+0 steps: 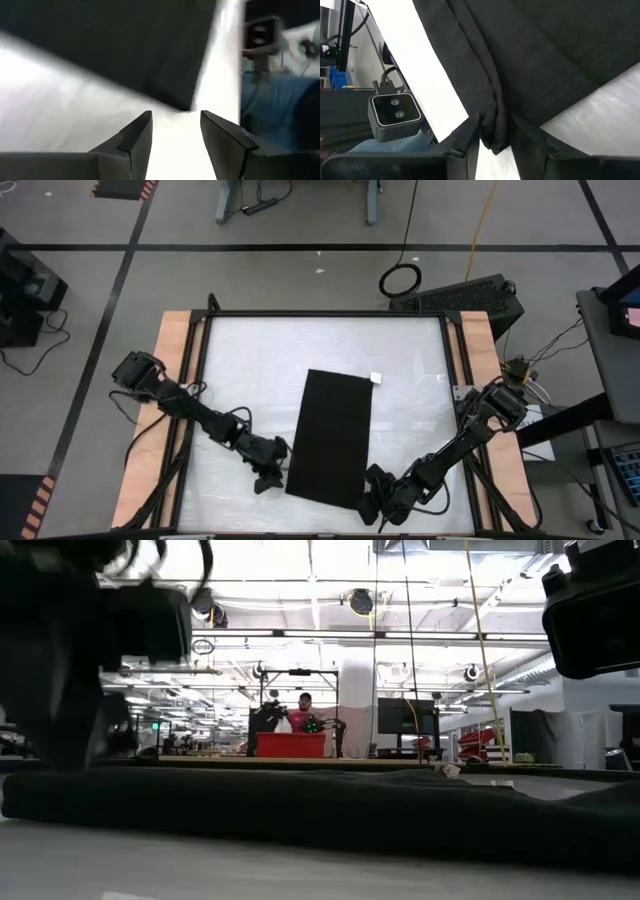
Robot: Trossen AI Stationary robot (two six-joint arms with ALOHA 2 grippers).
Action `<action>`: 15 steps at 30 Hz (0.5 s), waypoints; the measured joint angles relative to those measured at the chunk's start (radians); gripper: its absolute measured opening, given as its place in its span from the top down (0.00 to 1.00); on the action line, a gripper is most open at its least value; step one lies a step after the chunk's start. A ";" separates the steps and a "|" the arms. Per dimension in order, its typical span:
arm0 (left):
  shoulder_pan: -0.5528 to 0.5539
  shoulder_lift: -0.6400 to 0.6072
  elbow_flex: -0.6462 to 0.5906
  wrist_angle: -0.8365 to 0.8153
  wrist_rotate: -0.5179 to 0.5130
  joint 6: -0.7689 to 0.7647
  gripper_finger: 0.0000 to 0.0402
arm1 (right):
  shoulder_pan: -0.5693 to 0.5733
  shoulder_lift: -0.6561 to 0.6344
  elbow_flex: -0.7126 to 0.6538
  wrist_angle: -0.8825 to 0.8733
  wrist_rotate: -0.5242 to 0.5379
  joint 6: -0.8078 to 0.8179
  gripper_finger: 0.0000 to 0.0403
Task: Roll napkin
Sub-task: Roll the black napkin
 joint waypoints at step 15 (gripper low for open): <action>-0.212 0.016 0.101 -0.084 -0.455 0.757 0.57 | 0.000 0.001 0.000 0.042 0.002 -0.005 0.74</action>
